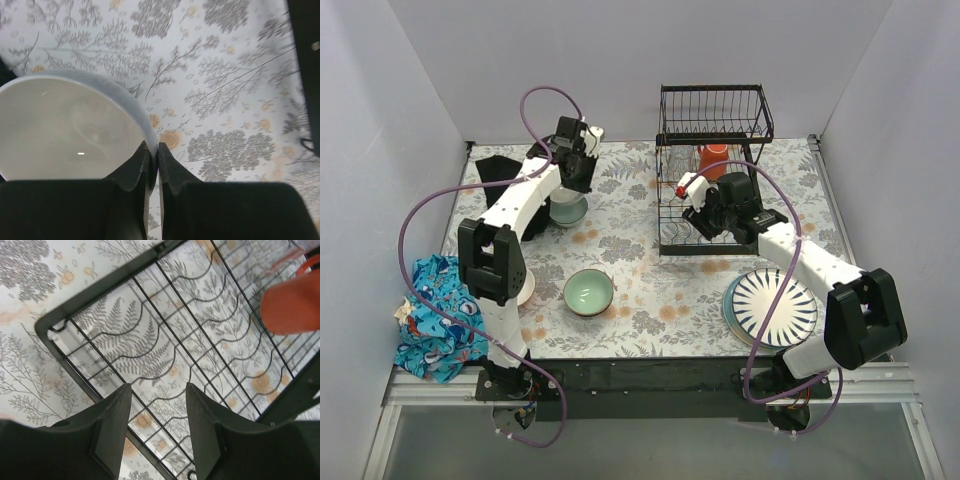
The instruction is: Load the mixed dishes into the dish rack
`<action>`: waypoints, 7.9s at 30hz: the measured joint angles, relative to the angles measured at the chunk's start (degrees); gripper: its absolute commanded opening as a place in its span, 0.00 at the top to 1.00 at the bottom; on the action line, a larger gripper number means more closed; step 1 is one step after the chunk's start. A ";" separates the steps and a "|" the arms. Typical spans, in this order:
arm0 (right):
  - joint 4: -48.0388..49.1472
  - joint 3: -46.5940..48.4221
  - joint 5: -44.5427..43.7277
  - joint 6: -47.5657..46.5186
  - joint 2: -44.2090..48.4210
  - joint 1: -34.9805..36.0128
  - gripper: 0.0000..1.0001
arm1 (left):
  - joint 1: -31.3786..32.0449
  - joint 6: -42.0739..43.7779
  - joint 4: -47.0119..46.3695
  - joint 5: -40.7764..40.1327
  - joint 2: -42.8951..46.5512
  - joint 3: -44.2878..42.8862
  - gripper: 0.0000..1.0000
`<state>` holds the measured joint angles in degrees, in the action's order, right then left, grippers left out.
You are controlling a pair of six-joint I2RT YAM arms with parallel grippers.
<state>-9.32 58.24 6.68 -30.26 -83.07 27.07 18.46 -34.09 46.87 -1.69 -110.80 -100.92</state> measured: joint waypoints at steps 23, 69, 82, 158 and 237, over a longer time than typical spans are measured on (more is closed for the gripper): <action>-30.05 8.61 -22.99 2.12 14.58 -25.07 0.43 | 20.37 -14.67 -38.23 44.57 25.42 30.21 1.00; -41.72 1.88 -28.81 6.58 21.22 -29.38 0.42 | 30.64 -70.20 -99.27 32.13 -34.32 -5.73 1.00; -41.86 1.99 -28.79 6.54 17.90 -31.23 0.42 | 27.58 -77.11 -101.11 29.86 -39.63 -7.82 1.00; -39.67 1.86 -20.15 9.07 14.05 -31.93 0.44 | 24.92 -75.54 -109.46 36.74 -38.32 -0.63 1.00; -26.82 14.67 2.97 19.67 0.22 -31.17 0.45 | 9.53 18.78 -1.66 28.26 5.01 9.42 1.00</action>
<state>-36.14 72.90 9.65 -10.59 -82.85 -4.10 27.99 -15.31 45.21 26.57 -105.80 -91.50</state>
